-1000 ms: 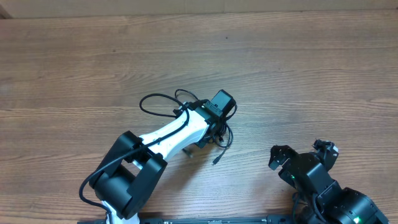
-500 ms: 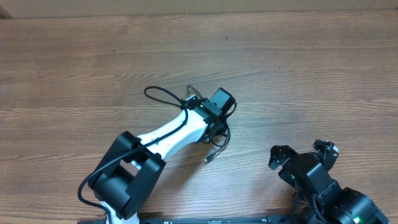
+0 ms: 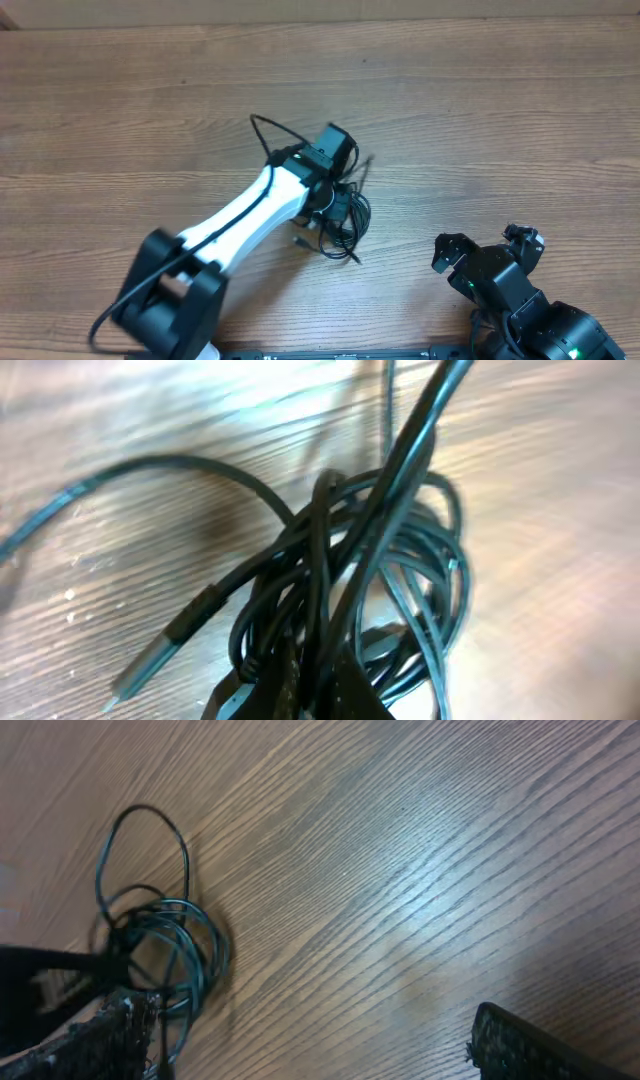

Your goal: Untangle cables

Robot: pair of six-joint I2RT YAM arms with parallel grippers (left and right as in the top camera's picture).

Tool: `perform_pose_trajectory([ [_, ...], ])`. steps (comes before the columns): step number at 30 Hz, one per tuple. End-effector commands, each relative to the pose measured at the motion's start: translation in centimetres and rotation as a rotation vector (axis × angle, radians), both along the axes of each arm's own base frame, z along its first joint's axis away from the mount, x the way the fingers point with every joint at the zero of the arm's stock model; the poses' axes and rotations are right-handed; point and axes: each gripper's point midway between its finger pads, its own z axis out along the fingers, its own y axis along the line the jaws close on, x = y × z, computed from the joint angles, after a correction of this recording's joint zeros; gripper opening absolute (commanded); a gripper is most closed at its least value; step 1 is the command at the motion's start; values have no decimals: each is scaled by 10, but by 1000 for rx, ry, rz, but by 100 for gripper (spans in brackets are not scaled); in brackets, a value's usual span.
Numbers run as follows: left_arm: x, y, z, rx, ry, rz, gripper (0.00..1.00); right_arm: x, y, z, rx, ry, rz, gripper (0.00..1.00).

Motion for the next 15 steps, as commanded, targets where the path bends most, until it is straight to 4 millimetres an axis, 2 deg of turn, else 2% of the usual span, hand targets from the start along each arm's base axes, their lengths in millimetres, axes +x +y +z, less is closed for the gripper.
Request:
perform_pose_trajectory([
  [1,-8,-21,69,-225,-123,-213,4,3,9,11,57,-25,12,100],
  [4,-9,-16,97,-279,-176,-210,4,6,24,16,128,-36,49,100],
  [9,-13,-14,124,-378,-199,-214,4,11,32,23,168,-62,63,100],
  [15,-19,-16,149,-584,-121,-217,4,11,43,27,217,-62,96,100],
])
